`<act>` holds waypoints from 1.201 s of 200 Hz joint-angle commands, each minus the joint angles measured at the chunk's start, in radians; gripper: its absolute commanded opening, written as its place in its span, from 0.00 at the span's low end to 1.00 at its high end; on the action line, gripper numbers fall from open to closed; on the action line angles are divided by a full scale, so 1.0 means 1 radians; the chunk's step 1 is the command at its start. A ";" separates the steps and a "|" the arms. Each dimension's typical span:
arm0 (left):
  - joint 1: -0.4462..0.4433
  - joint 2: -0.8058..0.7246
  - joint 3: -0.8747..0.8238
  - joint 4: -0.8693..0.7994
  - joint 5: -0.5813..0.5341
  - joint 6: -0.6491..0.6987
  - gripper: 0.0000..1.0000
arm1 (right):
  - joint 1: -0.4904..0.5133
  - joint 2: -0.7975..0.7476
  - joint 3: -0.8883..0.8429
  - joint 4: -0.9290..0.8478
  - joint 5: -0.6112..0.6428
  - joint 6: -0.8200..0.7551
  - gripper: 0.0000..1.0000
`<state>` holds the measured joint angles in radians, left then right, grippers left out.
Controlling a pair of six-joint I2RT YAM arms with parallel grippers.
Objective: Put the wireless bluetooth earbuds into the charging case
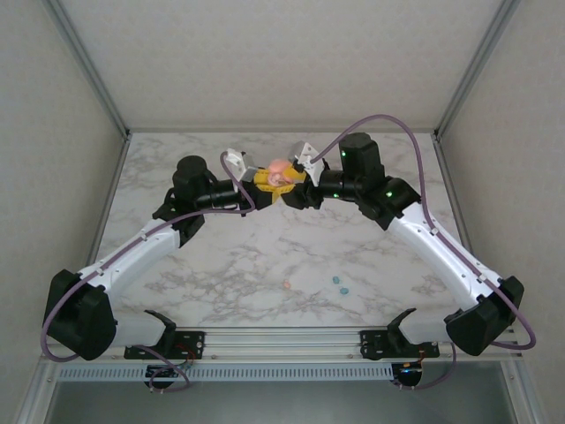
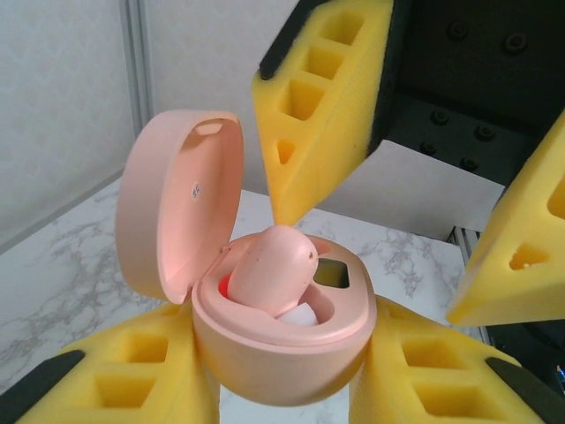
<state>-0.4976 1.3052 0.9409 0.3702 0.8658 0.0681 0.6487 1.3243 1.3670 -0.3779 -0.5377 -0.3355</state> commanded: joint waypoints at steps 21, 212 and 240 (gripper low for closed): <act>-0.005 -0.014 -0.016 0.077 -0.120 0.029 0.16 | 0.006 -0.053 -0.015 0.077 0.079 0.196 0.48; -0.026 0.014 -0.048 0.136 -0.275 0.097 0.17 | -0.002 0.303 0.466 -0.329 0.076 0.889 0.40; -0.027 0.016 -0.043 0.133 -0.275 0.095 0.17 | -0.003 0.333 0.486 -0.344 0.071 0.885 0.39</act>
<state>-0.5156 1.3170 0.8749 0.4938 0.5705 0.1555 0.6460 1.6196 1.8133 -0.7216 -0.4461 0.5442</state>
